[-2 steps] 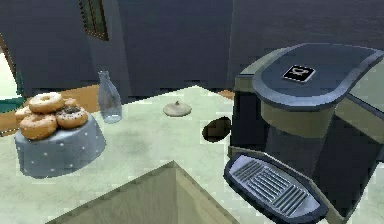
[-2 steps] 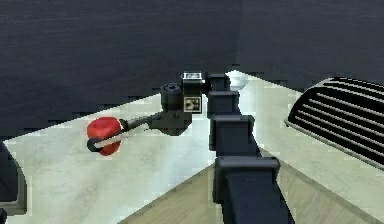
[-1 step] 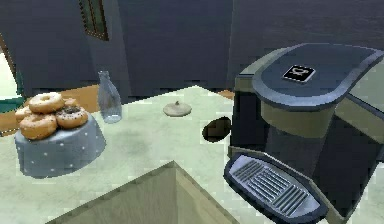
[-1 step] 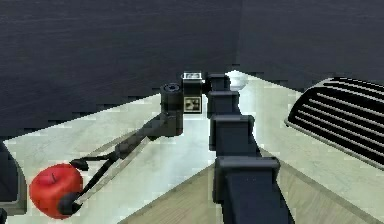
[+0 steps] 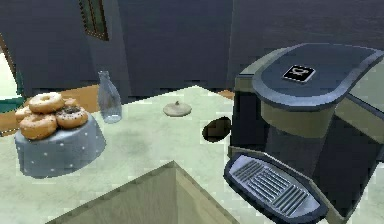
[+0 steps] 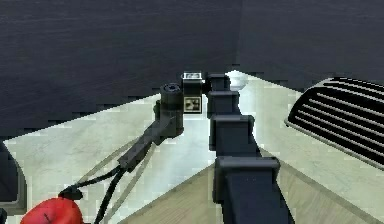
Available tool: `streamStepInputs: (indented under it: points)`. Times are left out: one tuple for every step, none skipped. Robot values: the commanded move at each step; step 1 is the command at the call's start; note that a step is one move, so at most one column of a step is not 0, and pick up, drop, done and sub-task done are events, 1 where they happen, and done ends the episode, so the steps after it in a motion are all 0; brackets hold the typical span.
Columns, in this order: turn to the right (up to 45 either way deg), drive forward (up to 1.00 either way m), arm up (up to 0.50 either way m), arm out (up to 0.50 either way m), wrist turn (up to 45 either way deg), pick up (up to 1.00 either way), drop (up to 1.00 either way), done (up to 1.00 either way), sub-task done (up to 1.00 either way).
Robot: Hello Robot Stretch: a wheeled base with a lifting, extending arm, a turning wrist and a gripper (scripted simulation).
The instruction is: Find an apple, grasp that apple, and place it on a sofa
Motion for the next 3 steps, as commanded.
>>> streamStepInputs:
  points:
    - [0.0,0.0,0.0,-0.22,0.0,0.0,0.0,0.0,0.0]
    - [-45.0,0.0,0.0,0.0,0.0,0.0,0.0,0.0,0.0]
    - [-45.0,0.0,0.0,0.0,0.0,0.0,0.0,0.0,0.0]
